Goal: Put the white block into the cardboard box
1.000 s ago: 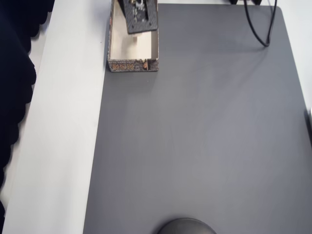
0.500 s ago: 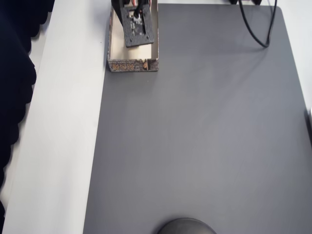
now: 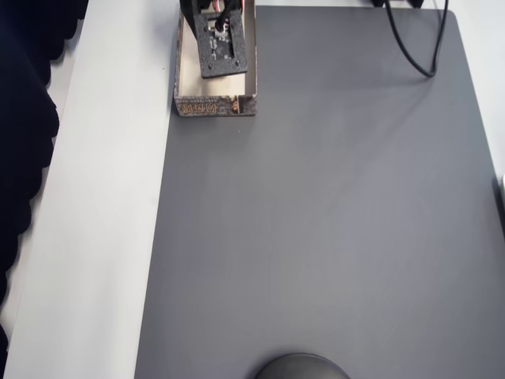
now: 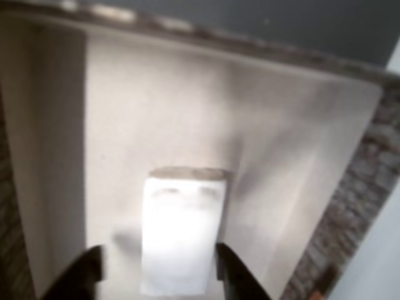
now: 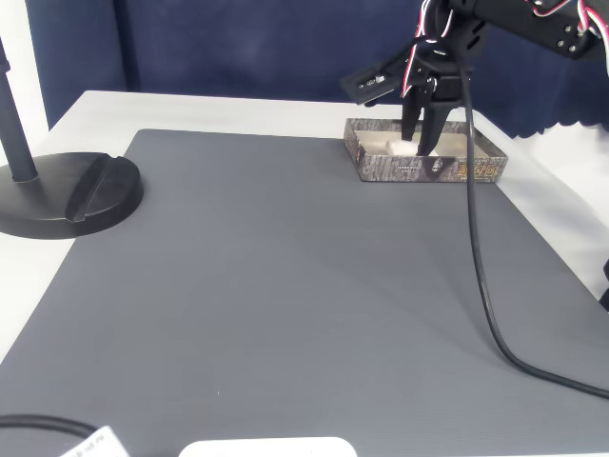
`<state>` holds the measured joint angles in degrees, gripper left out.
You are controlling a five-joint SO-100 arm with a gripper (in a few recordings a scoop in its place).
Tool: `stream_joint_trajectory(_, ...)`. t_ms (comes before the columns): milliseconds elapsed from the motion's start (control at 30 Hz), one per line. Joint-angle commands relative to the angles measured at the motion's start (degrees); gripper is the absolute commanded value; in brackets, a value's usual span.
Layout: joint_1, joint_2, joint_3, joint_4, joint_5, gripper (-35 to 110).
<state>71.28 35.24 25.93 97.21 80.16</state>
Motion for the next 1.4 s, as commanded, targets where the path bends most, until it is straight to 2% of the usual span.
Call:
stream_joint_trajectory(0,-0.8,0.9,-3.9,-0.5,-1.8,32)
stream_joint_trajectory(367,-1.1,4.0,-8.6,-1.6,-4.4,44)
stream_joint_trajectory(800,-2.5,13.5,-4.1,-0.9,-6.9,43)
stream_joint_trajectory(1033,-4.6,24.5,3.4,-0.1,-13.3,39)
stream_joint_trajectory(1367,-14.4,40.8,22.9,1.3,-31.0,29)
